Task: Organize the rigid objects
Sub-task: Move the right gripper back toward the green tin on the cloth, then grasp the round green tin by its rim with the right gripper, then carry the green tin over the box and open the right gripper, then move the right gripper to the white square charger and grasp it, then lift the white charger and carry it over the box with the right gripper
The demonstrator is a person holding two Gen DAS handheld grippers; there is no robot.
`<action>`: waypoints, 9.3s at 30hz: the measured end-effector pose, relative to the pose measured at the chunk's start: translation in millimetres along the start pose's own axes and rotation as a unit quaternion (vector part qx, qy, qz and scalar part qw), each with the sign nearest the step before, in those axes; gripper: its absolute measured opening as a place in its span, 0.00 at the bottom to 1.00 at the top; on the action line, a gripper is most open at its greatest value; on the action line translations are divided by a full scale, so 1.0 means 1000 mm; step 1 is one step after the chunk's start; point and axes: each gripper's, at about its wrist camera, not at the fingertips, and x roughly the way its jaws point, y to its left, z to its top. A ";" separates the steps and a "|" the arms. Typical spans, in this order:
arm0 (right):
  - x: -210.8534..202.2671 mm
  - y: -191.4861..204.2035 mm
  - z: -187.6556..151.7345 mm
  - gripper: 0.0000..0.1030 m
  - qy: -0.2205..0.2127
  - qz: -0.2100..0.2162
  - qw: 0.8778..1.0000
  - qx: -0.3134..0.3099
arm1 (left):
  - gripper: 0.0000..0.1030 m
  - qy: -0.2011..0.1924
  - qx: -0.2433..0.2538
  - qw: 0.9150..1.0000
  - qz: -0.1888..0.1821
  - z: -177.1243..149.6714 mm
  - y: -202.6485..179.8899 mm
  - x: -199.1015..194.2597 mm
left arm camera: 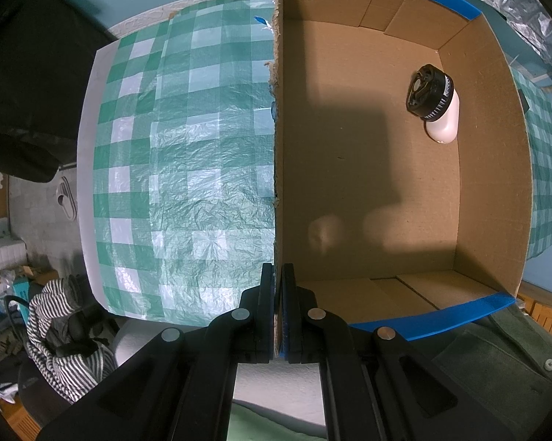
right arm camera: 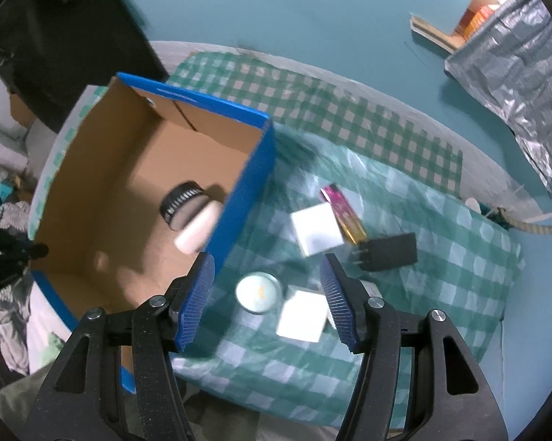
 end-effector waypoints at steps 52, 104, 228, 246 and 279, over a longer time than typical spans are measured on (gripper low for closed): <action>0.129 0.023 -0.023 0.45 0.104 0.013 0.992 -0.068 | 0.03 0.005 -0.002 1.000 -0.002 0.001 0.000 -0.001; 0.005 0.050 0.027 0.43 0.003 0.026 0.998 -0.057 | 0.03 0.005 0.005 1.000 -0.002 0.007 -0.001 -0.002; 0.131 -0.049 -0.052 0.52 0.152 0.025 0.979 0.132 | 0.03 0.005 0.018 1.000 0.004 0.004 -0.002 -0.003; 0.145 -0.040 -0.033 0.51 0.130 -0.017 0.983 0.132 | 0.03 0.004 0.018 1.000 0.003 0.000 -0.002 -0.003; 0.043 -0.005 -0.026 0.50 0.048 -0.002 0.998 0.048 | 0.03 0.005 0.019 1.000 0.005 -0.003 -0.002 -0.002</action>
